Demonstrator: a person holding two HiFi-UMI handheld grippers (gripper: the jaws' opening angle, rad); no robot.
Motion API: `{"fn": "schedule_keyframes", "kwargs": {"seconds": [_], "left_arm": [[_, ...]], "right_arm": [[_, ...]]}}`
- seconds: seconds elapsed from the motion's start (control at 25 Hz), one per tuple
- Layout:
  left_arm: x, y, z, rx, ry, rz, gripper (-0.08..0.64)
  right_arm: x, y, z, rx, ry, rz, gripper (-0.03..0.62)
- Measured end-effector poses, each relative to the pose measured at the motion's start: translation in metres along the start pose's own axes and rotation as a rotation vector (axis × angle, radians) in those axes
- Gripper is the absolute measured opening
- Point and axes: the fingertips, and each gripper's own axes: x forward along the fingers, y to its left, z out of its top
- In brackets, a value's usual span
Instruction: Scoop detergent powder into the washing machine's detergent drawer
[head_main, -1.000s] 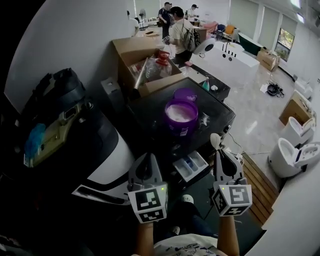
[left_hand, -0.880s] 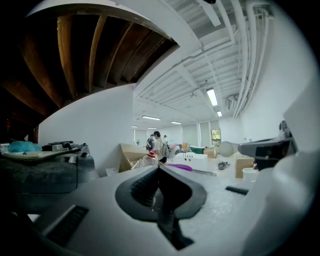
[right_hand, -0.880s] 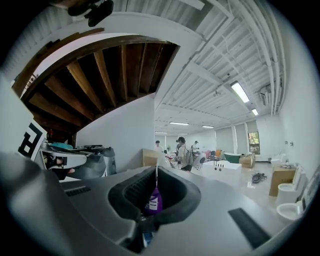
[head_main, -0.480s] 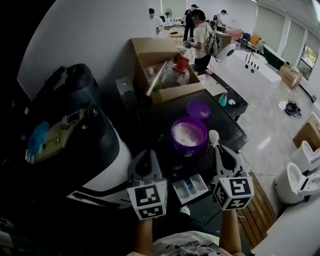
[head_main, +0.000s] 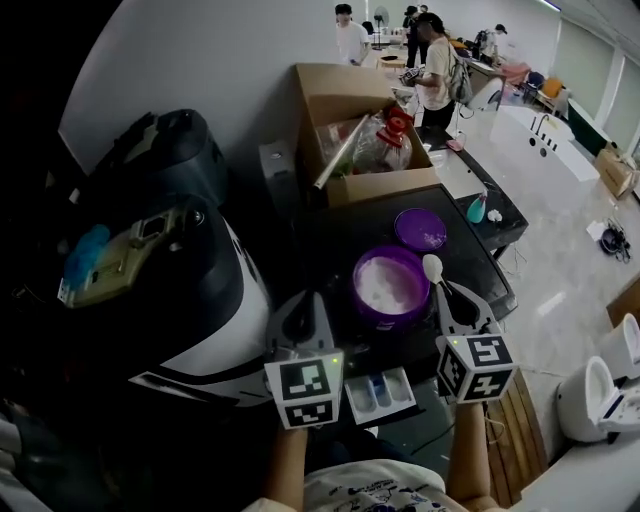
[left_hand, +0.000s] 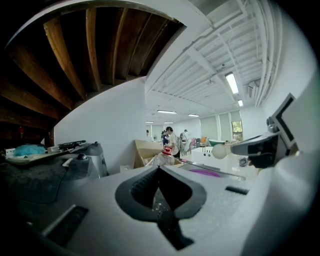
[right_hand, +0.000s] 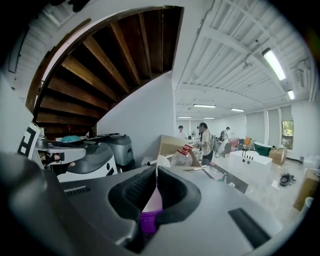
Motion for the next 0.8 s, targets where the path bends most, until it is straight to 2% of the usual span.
{"fn": "schedule_keyframes", "kwargs": {"seconds": [0.36,0.56,0.8], "left_arm": [[0.019,0.009,-0.016,0.005,0.061,0.012,0.003],[0.030,0.014,-0.021,0.012,0.090,-0.012,0.003],[0.040,0.016,-0.022,0.018,0.093,-0.045,0.003]], "right_arm": [[0.044,0.005,-0.023,-0.032,0.189,0.092,0.020],[0.058,0.007,-0.028,-0.032,0.275,0.108,0.020],[0.072,0.017,-0.035,-0.060,0.371,0.179,0.020]]}}
